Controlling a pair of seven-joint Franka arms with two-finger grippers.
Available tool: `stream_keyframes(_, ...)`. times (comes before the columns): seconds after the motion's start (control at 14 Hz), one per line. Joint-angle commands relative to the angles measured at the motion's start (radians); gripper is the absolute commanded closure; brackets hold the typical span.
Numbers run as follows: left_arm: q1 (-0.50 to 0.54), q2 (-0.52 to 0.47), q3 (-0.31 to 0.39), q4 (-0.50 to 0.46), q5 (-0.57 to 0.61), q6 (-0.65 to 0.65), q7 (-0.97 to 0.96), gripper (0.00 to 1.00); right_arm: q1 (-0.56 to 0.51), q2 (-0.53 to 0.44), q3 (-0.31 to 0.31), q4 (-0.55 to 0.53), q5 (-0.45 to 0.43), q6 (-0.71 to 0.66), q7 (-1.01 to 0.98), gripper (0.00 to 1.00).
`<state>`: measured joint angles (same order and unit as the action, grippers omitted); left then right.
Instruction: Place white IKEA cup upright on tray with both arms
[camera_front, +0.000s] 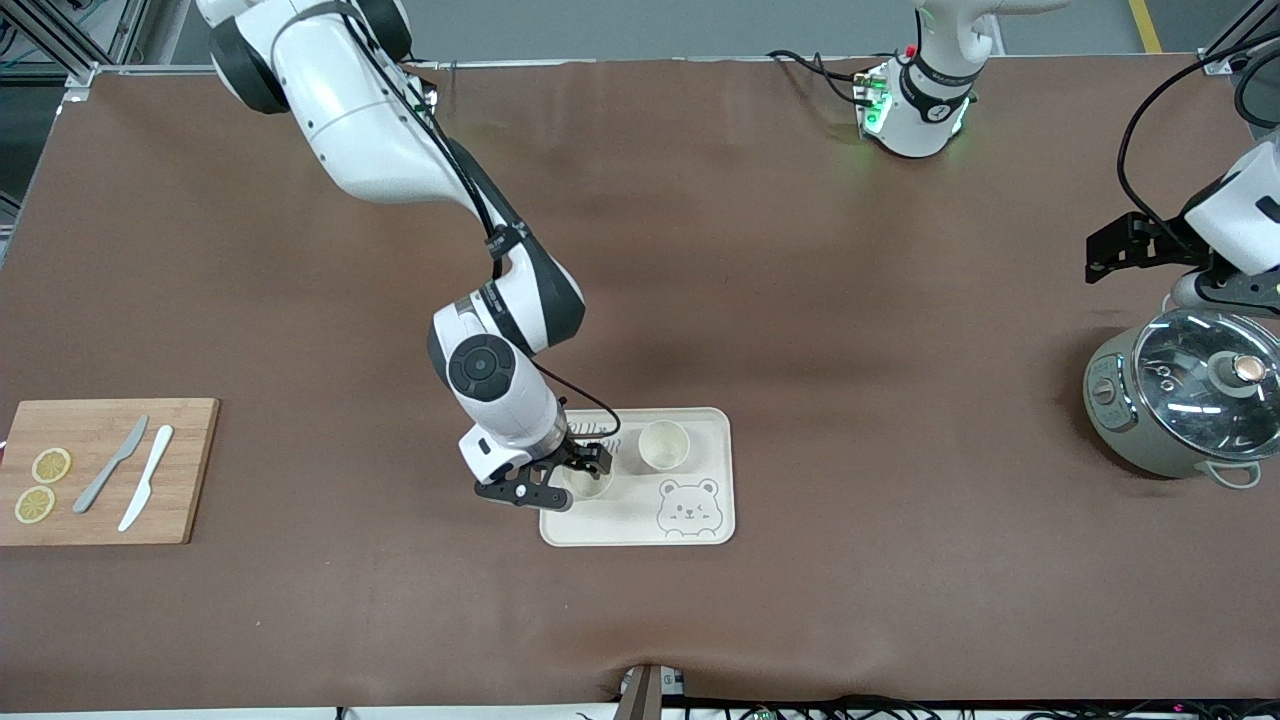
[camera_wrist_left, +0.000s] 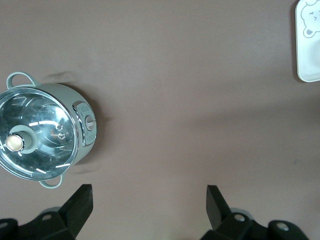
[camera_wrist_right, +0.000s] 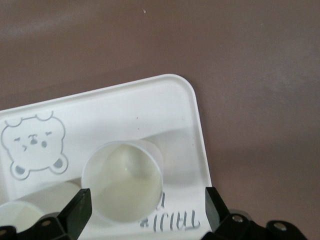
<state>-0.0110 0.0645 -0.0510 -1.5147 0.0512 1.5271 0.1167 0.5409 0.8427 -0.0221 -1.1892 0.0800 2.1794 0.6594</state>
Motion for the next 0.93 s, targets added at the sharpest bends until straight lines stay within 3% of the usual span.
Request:
stream_keyframes(0.0, -0.001, -0.006, -0.004, -0.007, 0.015, 0.011, -0.017, 0.00, 0.004, -0.166, 0.002, -0.032, -0.003, -0.174, 0.009, 0.00)
stream_keyframes(0.21, -0.006, -0.006, -0.006, -0.007, 0.016, 0.013, -0.031, 0.00, 0.007, -0.366, 0.002, -0.045, -0.006, -0.440, 0.009, 0.00)
stream_keyframes(0.43, -0.006, -0.006, -0.006, -0.007, 0.016, 0.011, -0.034, 0.00, -0.010, -0.627, -0.002, -0.154, -0.011, -0.630, -0.026, 0.00)
stream_keyframes(0.64, -0.004, -0.006, -0.007, -0.007, 0.016, 0.013, -0.034, 0.00, -0.096, -0.825, -0.006, -0.294, -0.029, -0.705, -0.134, 0.00)
stream_keyframes(0.79, -0.004, -0.005, -0.007, -0.007, 0.016, 0.013, -0.034, 0.00, -0.157, -0.948, -0.006, -0.439, -0.148, -0.701, -0.283, 0.00)
stream_keyframes(0.86, -0.004, 0.000, -0.007, -0.007, 0.016, 0.015, -0.034, 0.00, -0.208, -0.991, -0.006, -0.490, -0.157, -0.687, -0.332, 0.00)
